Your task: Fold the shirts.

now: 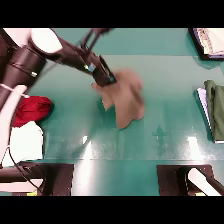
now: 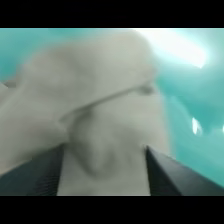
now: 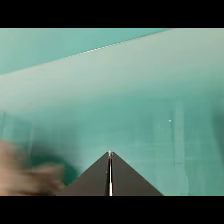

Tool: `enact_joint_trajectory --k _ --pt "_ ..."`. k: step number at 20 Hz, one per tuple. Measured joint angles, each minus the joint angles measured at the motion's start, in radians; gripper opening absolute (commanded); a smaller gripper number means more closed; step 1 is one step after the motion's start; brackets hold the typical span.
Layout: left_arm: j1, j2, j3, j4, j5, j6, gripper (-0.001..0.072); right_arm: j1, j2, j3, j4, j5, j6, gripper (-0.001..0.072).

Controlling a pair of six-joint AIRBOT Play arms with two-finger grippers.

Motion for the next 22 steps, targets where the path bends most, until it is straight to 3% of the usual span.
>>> enact_joint_trajectory --k 5,10,15,21,22 --pt "0.108 -0.001 -0.085 0.019 -0.062 -0.146 0.0588 0.035 -0.003 0.005 -0.005 -0.017 0.0 0.0026" --pt "0.119 0.05 -0.372 -0.171 -0.087 -0.184 0.0587 0.047 -0.034 0.005 -0.006 -0.004 0.0 0.0026" --pt "-0.049 0.068 -0.696 -0.35 0.111 -0.176 0.0589 0.077 -0.071 0.005 -0.006 0.018 0.0 0.0026" --pt "-0.196 0.045 -0.805 -0.518 0.43 -0.176 0.0586 0.142 -0.108 0.005 -0.006 0.026 0.0 0.0026" --pt "-0.206 0.036 -0.808 -0.552 0.459 -0.169 0.0525 0.151 -0.111 0.005 -0.005 0.026 0.0 0.0026"
